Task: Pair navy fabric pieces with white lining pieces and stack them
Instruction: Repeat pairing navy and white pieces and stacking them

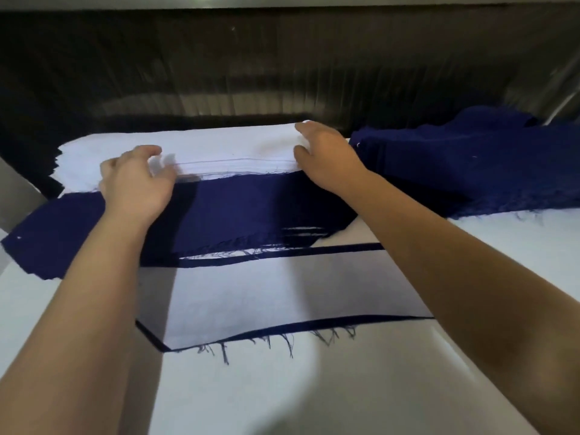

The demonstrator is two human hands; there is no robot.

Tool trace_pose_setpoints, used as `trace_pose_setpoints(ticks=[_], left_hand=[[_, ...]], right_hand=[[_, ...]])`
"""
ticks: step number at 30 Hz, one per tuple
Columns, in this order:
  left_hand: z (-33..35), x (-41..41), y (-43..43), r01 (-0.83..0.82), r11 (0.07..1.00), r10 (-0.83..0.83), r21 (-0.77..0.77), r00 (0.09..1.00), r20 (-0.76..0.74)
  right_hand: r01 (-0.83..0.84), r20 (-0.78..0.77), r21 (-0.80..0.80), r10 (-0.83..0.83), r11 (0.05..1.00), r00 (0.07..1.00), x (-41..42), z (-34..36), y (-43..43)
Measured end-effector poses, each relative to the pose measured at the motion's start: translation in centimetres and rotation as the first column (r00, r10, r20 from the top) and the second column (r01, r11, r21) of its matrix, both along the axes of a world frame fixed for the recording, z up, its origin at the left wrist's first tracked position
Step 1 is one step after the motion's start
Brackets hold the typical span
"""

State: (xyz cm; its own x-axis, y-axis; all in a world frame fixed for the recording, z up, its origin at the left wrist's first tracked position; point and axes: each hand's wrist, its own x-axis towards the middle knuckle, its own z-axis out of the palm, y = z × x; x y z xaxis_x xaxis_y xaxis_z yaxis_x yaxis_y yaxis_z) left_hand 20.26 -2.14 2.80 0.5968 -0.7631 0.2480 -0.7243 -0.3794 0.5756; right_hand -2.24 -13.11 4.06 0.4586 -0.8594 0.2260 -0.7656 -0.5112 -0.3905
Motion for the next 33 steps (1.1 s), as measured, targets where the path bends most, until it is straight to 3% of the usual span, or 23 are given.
trace_pose_setpoints(ticks=[5, 9, 13, 19, 23, 28, 33], left_hand=[[-0.4, 1.2, -2.6, -0.123, 0.99, 0.117, 0.066, 0.988, 0.099], [-1.6, 1.8, -2.9, -0.131, 0.971, 0.094, 0.202, 0.979, 0.18], [-1.7, 2.5, -2.7, -0.146, 0.965, 0.083, 0.219, 0.958, 0.275], [-1.9, 3.8, -2.4, -0.179, 0.98, 0.147, 0.092, 0.948, 0.281], [-1.9, 5.2, -2.4, -0.108, 0.993, 0.114, -0.042, 0.974, 0.196], [-2.0, 4.9, -2.2, -0.092, 0.987, 0.108, -0.135, 0.987, 0.117], [-2.0, 5.1, -1.9, -0.05, 0.988, 0.072, -0.149, 0.986, 0.149]], right_hand=[[0.195, -0.156, 0.031, -0.188, 0.98, 0.97, 2.1, -1.4, -1.9], [0.219, -0.241, -0.046, -0.223, 0.975, 0.944, 2.7, -2.3, -2.2], [0.202, -0.227, -0.137, -0.229, 0.97, 0.947, 3.0, -2.7, -2.1], [0.155, -0.224, -0.271, -0.219, 0.95, 0.95, 2.6, -2.5, -2.0], [0.14, -0.148, -0.328, -0.197, 0.934, 0.969, 1.7, -2.0, -1.8], [0.18, 0.013, -0.167, -0.18, 0.969, 0.984, 1.2, -0.9, -1.7], [0.19, 0.155, 0.062, -0.198, 0.98, 0.968, 1.1, -0.4, -2.0]])
